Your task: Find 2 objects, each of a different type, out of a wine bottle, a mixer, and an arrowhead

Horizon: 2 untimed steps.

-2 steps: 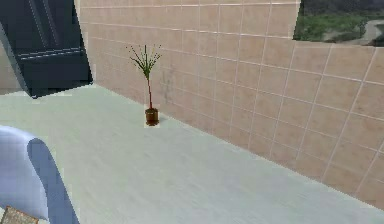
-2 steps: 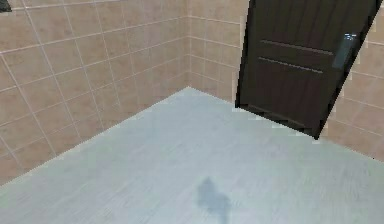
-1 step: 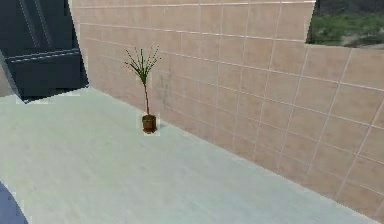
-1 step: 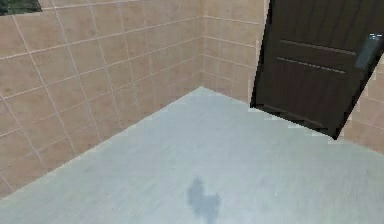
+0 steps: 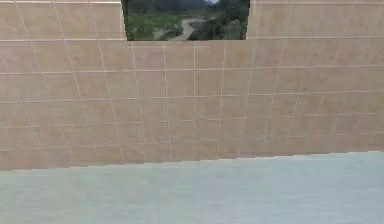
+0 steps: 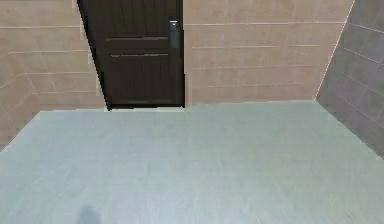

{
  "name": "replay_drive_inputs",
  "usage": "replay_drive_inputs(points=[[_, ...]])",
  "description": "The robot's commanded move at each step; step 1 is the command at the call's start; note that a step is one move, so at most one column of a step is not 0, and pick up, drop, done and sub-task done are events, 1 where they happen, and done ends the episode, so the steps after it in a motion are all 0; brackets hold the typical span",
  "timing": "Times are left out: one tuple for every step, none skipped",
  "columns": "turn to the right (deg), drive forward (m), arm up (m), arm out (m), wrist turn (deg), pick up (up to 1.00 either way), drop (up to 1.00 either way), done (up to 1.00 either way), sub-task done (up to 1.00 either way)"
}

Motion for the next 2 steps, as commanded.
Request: replay_drive_inputs(points=[[30.0,0.0,0.0,0.0,0.0,0.0,0.0,0.0,0.0],[0.0,0.2,0.0,0.0,0.0,0.0,0.0,0.0,0.0]])
